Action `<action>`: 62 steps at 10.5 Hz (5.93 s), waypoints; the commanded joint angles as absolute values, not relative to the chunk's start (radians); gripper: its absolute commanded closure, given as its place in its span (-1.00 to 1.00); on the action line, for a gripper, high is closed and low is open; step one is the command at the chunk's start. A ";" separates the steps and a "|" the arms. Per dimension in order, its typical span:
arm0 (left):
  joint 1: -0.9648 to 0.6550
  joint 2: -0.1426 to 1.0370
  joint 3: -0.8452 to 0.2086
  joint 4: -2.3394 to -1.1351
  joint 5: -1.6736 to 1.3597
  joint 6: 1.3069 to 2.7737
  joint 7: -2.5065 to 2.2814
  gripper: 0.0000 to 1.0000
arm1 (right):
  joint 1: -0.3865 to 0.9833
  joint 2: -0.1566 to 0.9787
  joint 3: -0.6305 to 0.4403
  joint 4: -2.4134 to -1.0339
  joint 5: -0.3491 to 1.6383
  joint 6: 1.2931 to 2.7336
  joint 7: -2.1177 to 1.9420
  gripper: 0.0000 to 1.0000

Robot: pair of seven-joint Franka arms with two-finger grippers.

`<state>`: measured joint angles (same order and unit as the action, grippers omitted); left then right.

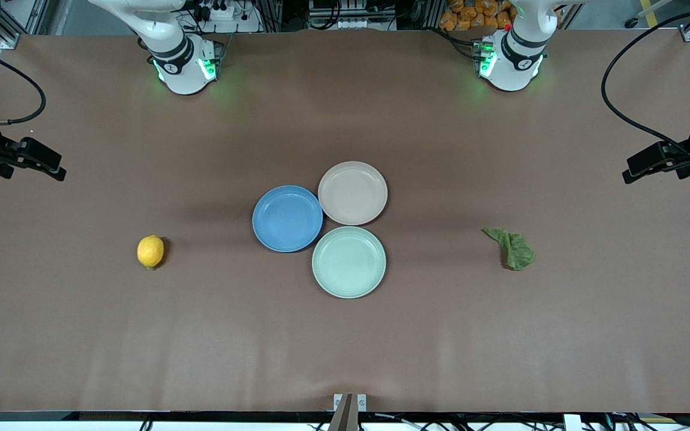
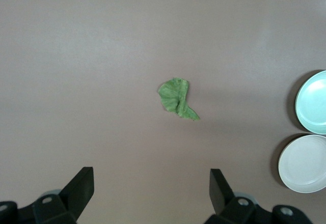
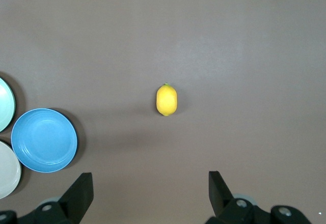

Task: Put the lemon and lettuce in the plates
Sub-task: 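Reach the right gripper to the lemon while the left gripper reaches the lettuce, then grasp the lemon with the right gripper while the left gripper grasps the lettuce, then carry the lemon toward the blue plate while the left gripper carries the lettuce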

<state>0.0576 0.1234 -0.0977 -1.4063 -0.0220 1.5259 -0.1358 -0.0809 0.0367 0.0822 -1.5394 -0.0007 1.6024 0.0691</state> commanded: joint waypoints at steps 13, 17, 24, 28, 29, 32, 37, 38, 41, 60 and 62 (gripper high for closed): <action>-0.021 0.475 -0.097 -1.443 -0.031 1.716 -0.129 -1.00 | -0.101 0.058 0.086 -1.770 0.005 1.796 0.074 -1.00; -0.048 0.610 -0.095 -1.482 -0.029 1.880 -0.178 -1.00 | -0.106 0.127 0.084 -1.900 0.002 1.962 0.072 -1.00; -0.038 0.701 -0.092 -1.606 -0.029 2.060 -0.186 -1.00 | -0.104 0.311 0.066 -1.986 -0.002 2.293 0.089 -1.00; -0.040 0.710 -0.092 -1.605 -0.029 2.063 -0.186 -0.52 | -0.100 0.385 0.041 -1.987 -0.017 2.379 0.087 -1.00; -0.038 0.712 -0.092 -1.605 -0.029 2.063 -0.186 -0.34 | -0.081 0.402 0.022 -1.985 -0.015 2.402 0.087 -1.00; -0.040 0.721 -0.091 -1.605 -0.029 2.066 -0.186 -0.27 | -0.066 0.449 0.009 -1.985 -0.015 2.460 0.091 -1.00; -0.037 0.718 -0.092 -1.605 -0.029 2.065 -0.184 0.68 | -0.035 0.532 0.009 -1.985 0.003 2.546 0.163 -0.95; -0.037 0.716 -0.092 -1.605 -0.029 2.065 -0.184 0.88 | -0.035 0.534 0.009 -1.986 0.000 2.548 0.163 -0.84; -0.046 0.689 -0.094 -1.592 -0.031 2.040 -0.205 1.00 | -0.034 0.528 0.008 -2.003 -0.044 2.542 0.146 0.35; -0.294 0.624 -0.357 -1.545 -0.328 1.916 -0.822 1.00 | 0.396 0.603 0.186 -1.859 -0.081 2.446 0.980 0.96; -0.310 0.646 -0.357 -1.543 -0.328 1.939 -0.850 1.00 | 0.403 0.609 0.186 -1.871 -0.081 2.474 0.980 0.21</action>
